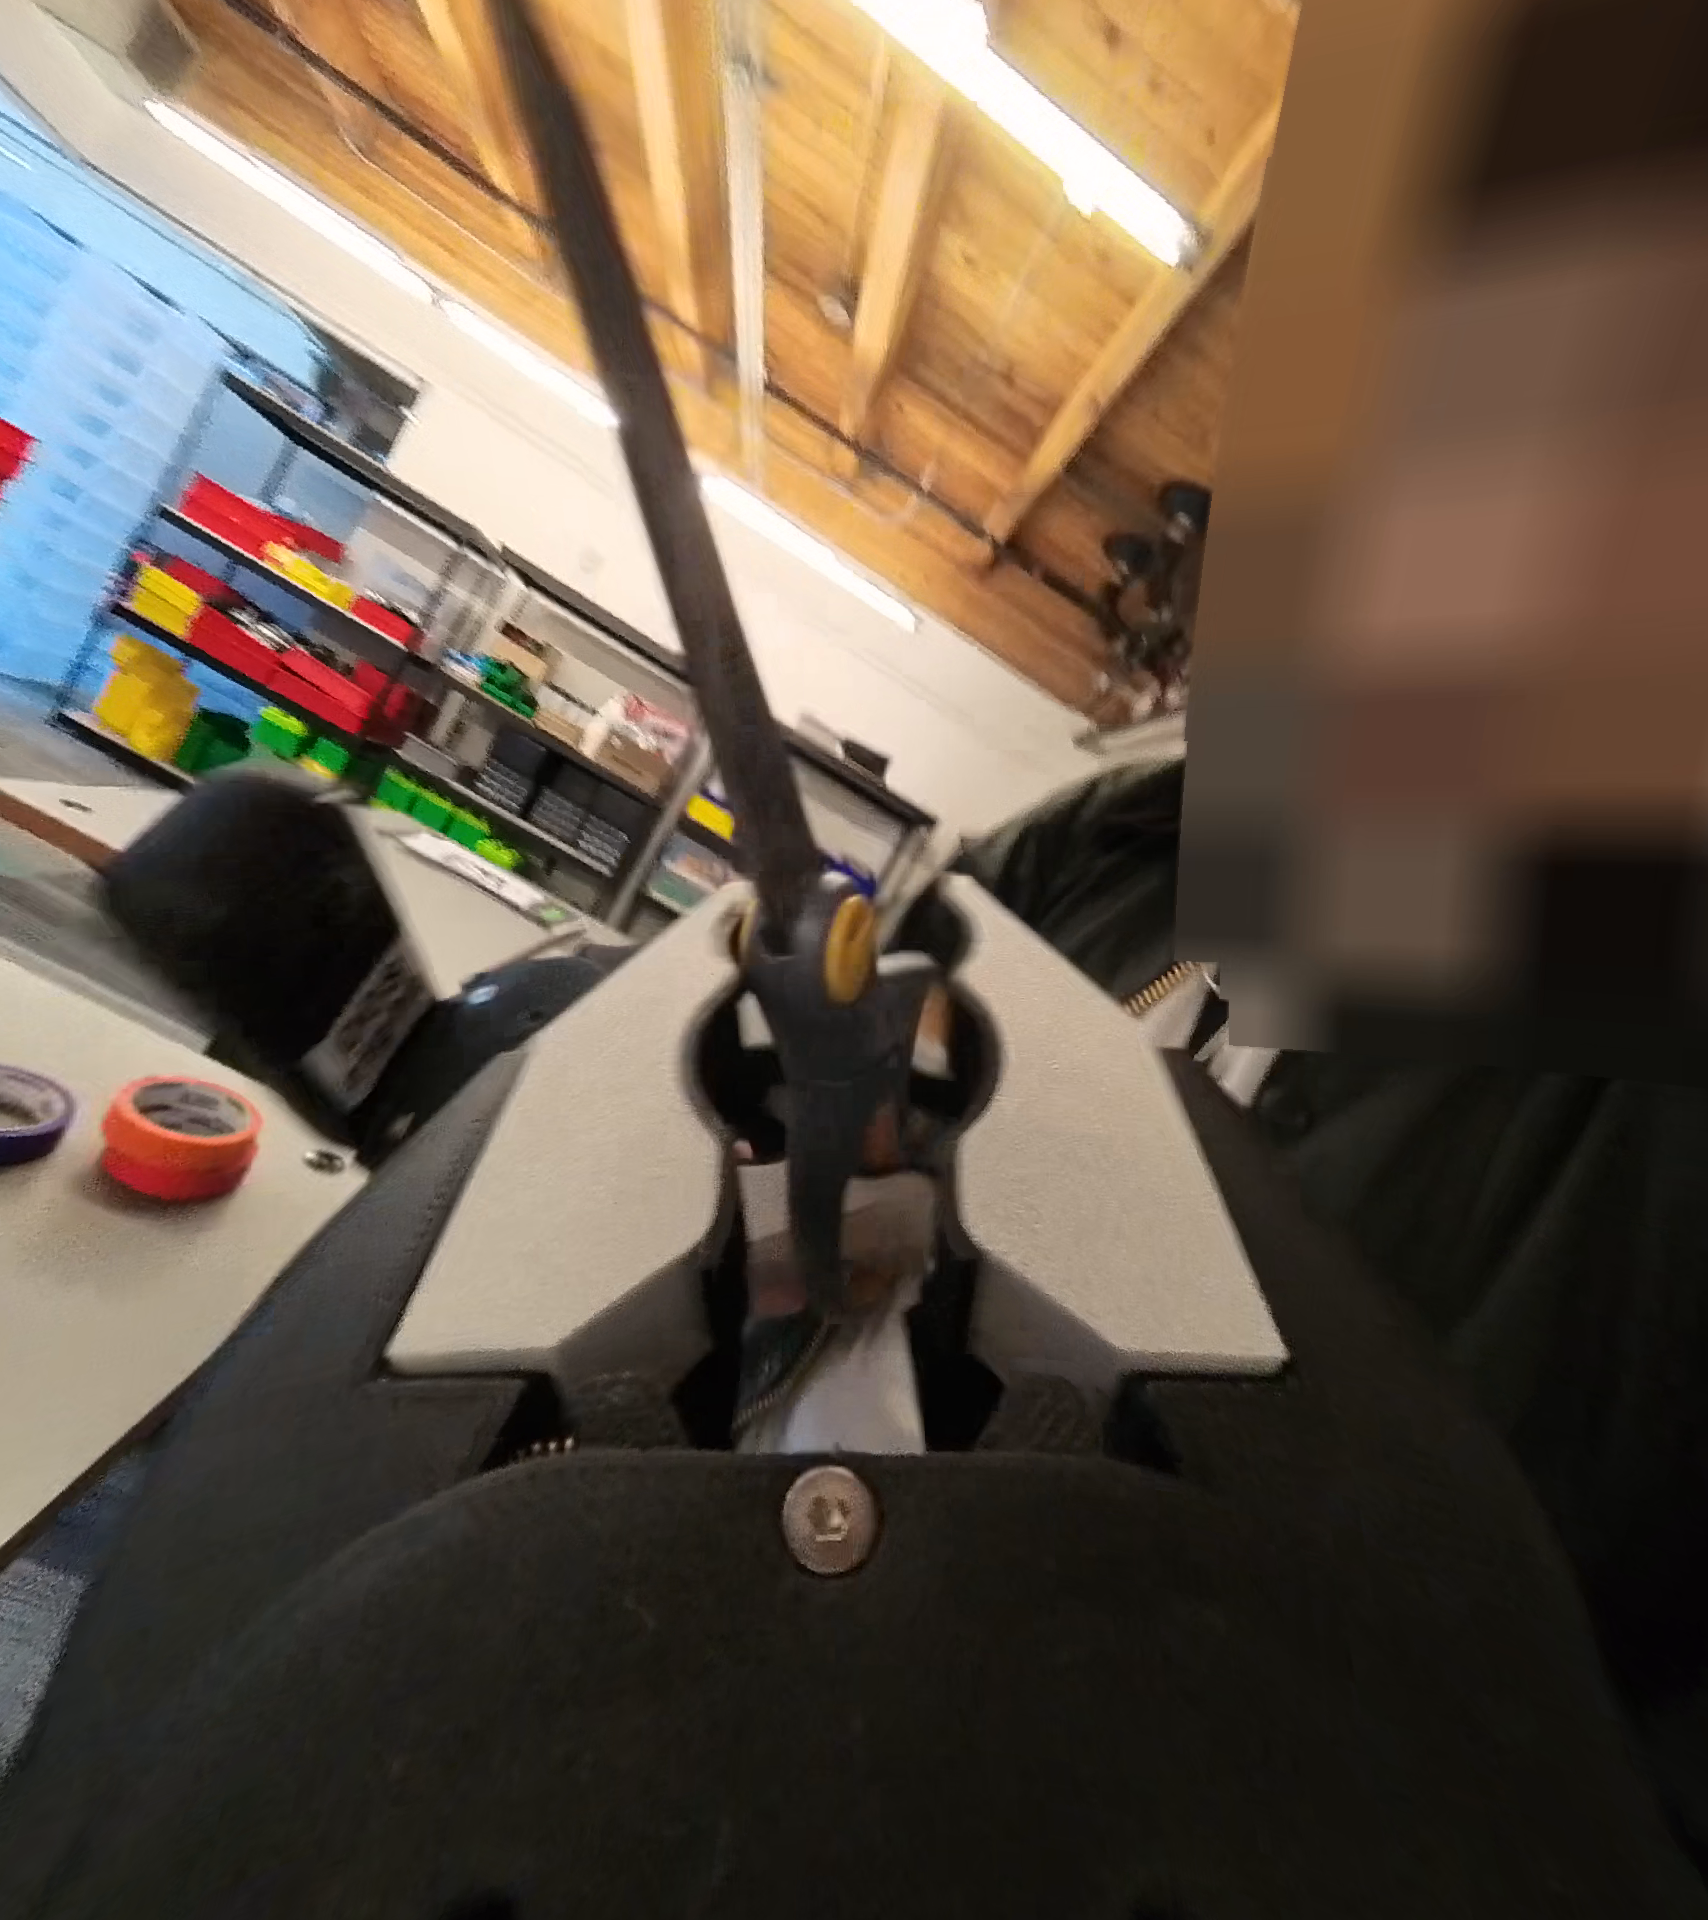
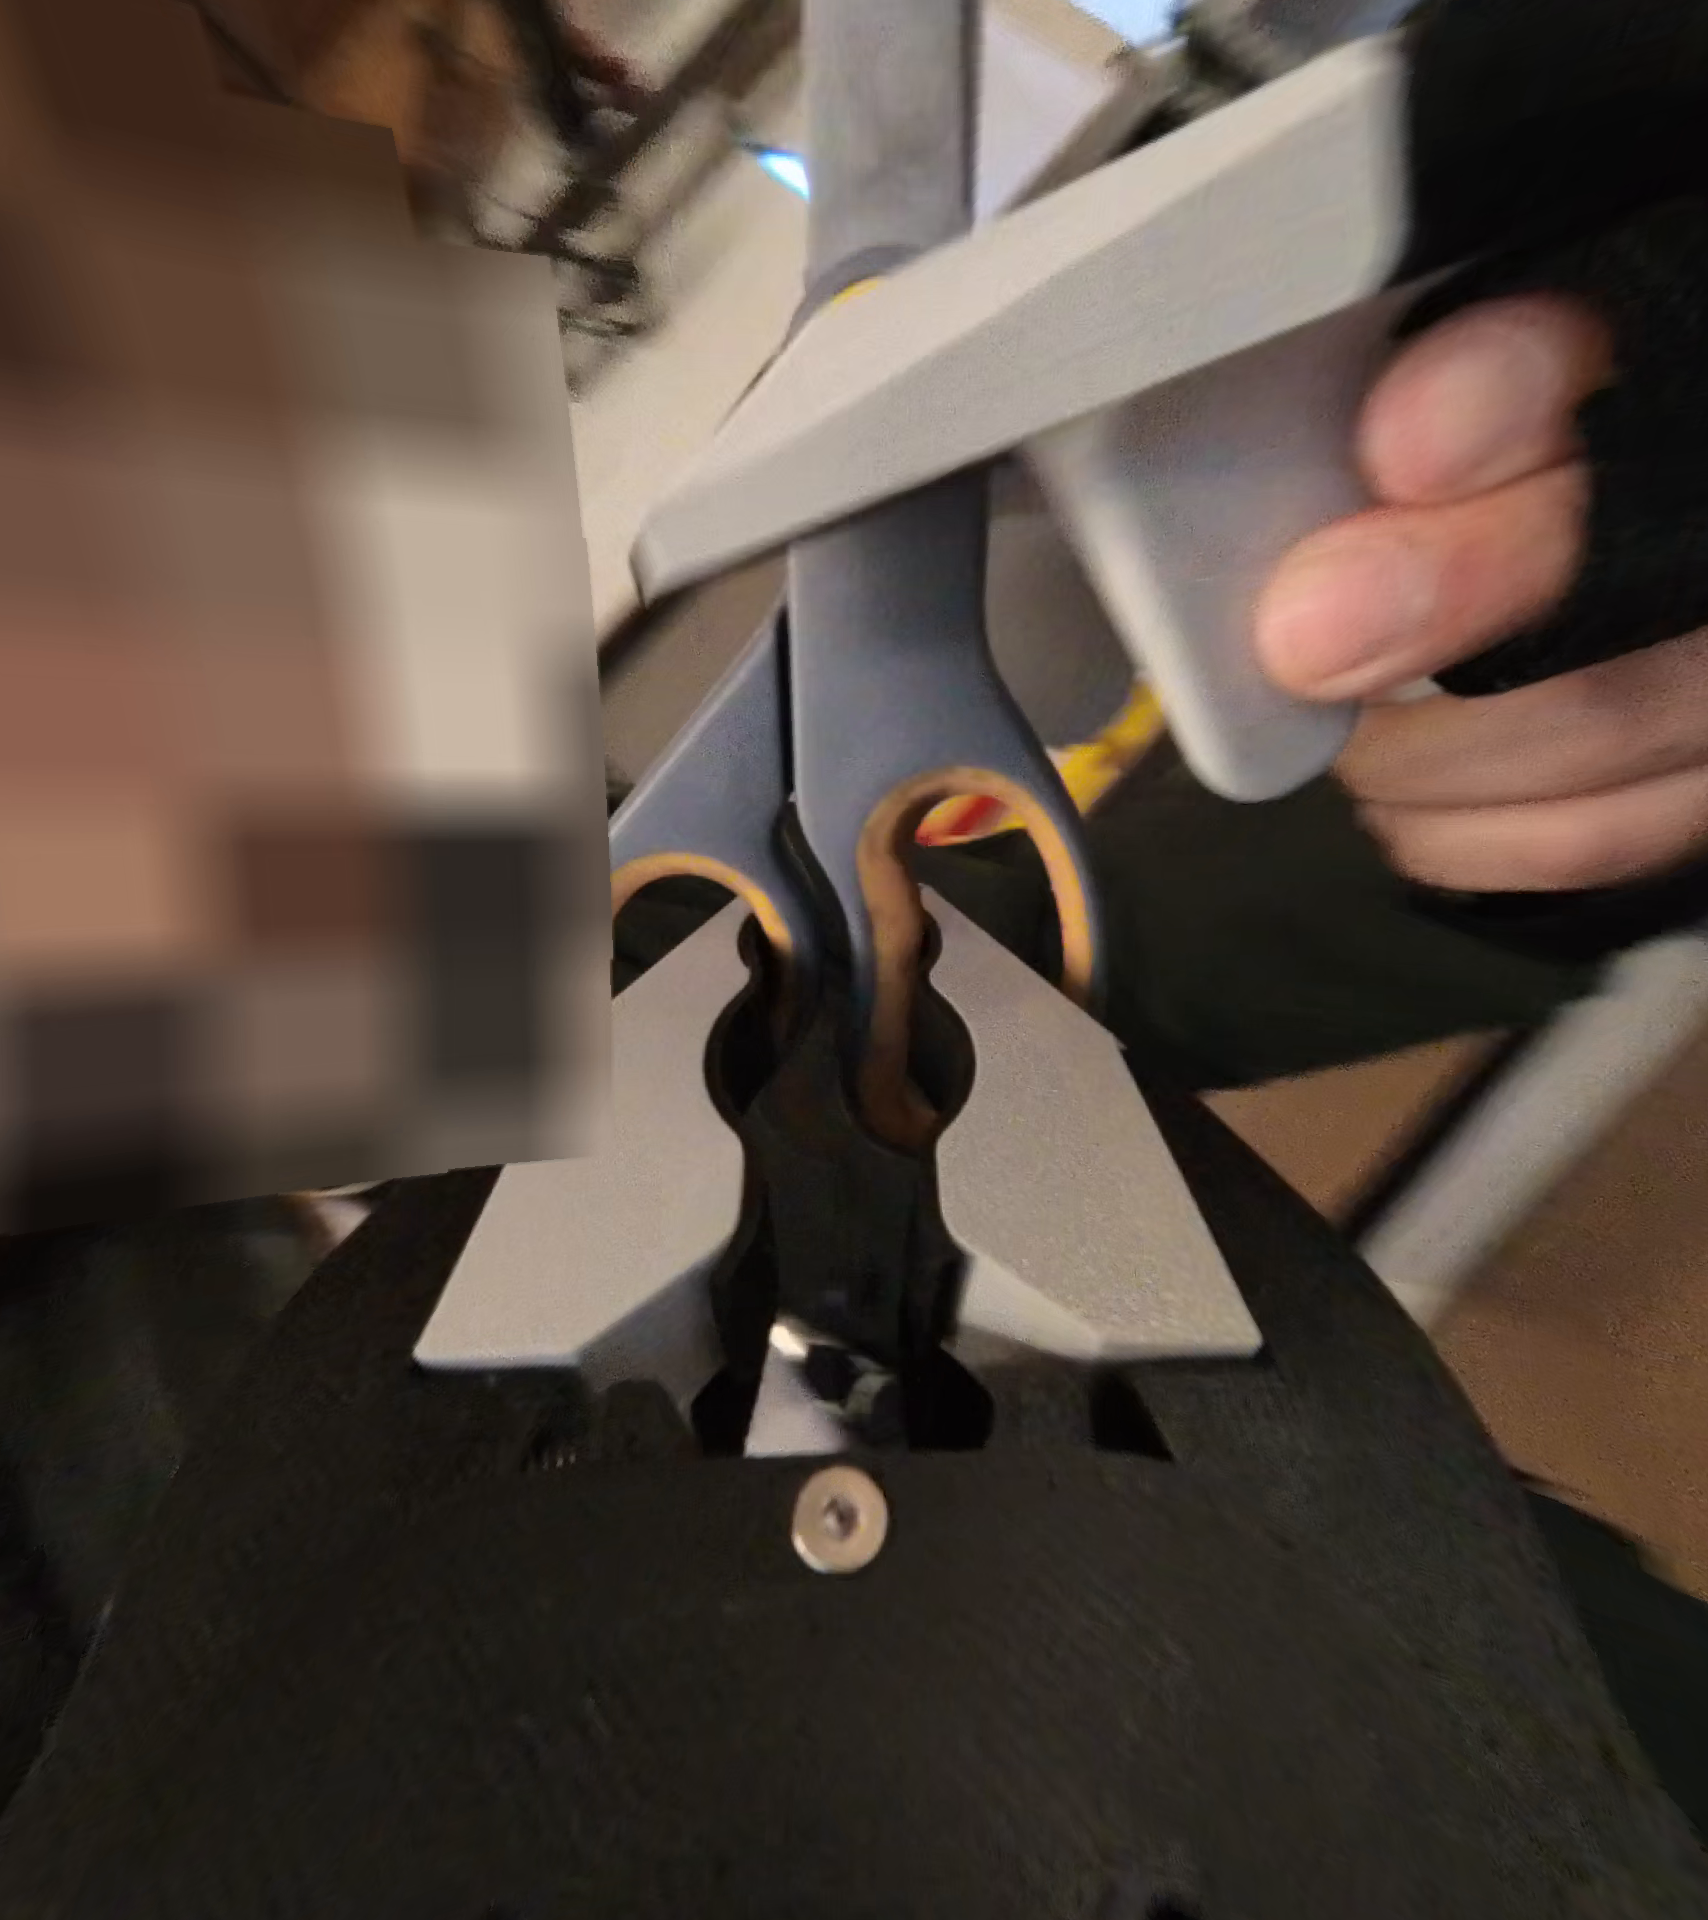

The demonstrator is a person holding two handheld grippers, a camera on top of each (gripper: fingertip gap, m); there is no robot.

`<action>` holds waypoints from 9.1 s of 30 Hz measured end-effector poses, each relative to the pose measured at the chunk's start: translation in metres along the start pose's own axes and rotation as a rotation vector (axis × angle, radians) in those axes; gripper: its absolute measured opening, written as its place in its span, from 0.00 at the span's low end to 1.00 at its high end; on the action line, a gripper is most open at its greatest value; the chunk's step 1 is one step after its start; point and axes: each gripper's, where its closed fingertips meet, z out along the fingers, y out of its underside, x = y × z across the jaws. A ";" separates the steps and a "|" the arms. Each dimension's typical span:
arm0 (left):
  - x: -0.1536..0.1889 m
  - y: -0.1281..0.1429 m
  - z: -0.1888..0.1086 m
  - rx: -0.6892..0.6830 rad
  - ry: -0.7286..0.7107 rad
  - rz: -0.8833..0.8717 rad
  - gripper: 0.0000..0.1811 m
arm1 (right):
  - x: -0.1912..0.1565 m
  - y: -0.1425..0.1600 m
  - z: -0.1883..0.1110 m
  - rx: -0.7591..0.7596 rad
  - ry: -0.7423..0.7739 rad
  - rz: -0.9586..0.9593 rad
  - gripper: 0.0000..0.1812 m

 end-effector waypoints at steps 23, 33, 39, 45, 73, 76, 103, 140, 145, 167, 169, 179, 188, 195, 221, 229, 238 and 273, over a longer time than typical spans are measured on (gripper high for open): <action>-0.115 0.064 -0.074 0.022 -0.837 -0.069 0.05 | 0.123 -0.049 -0.162 -0.292 1.748 -0.705 0.10; -0.128 0.076 -0.085 -0.132 -0.912 -0.125 0.05 | 0.136 -0.049 -0.171 -0.326 1.714 -0.683 0.29; -0.130 0.069 -0.086 -0.107 -0.913 -0.128 0.05 | 0.136 -0.055 -0.171 -0.248 1.705 -0.690 0.29; -0.125 0.060 -0.080 -0.104 -0.885 -0.084 0.17 | 0.118 -0.071 -0.174 -0.150 1.757 -0.809 0.30; -0.313 0.187 0.114 -0.107 -0.509 -0.570 0.05 | 0.017 0.058 -0.417 0.578 1.661 -0.646 0.08; -0.305 0.163 0.143 -0.051 -0.469 -0.541 0.08 | -0.028 0.047 -0.411 0.581 1.597 -0.770 0.08; -0.361 0.100 0.197 0.159 -0.536 -0.592 0.11 | -0.069 0.052 -0.420 0.422 1.004 -0.153 0.23; -0.373 0.088 0.149 0.287 -0.806 -0.517 0.12 | 0.013 0.029 -0.411 0.064 1.386 -0.325 0.21; -0.365 0.068 0.162 0.314 -0.734 -0.462 0.12 | -0.004 0.012 -0.418 -0.016 1.605 -0.624 0.25; -0.365 0.078 0.189 0.100 -0.830 -0.452 0.11 | -0.018 0.024 -0.456 -0.366 1.746 -0.718 0.24; -0.369 0.081 0.187 0.082 -0.854 -0.465 0.11 | -0.013 0.025 -0.460 -0.335 1.766 -0.653 0.23; -0.390 0.104 0.173 0.050 -0.784 -0.699 0.12 | 0.005 0.050 -0.458 -0.237 1.569 -0.353 0.17; -0.387 0.095 0.171 0.155 -0.673 -0.714 0.14 | 0.005 0.041 -0.468 -0.278 1.746 -0.464 0.18; -0.384 0.089 0.171 0.120 -0.677 -0.662 0.13 | 0.003 0.030 -0.465 -0.261 1.792 -0.526 0.24; -0.268 0.041 0.106 0.110 -0.749 -0.387 0.26 | -0.007 0.000 -0.375 0.148 1.063 -0.547 0.19; -0.250 0.044 0.006 0.177 -0.969 -0.337 0.25 | 0.012 0.010 -0.352 -0.091 0.859 -0.353 0.19; -0.243 0.005 -0.164 0.081 -1.519 0.081 0.33 | 0.015 -0.045 -0.325 -0.288 0.693 -0.200 0.19; -0.327 -0.063 -0.178 -0.206 -1.458 0.587 0.15 | 0.078 -0.145 -0.312 -0.535 0.854 0.096 0.19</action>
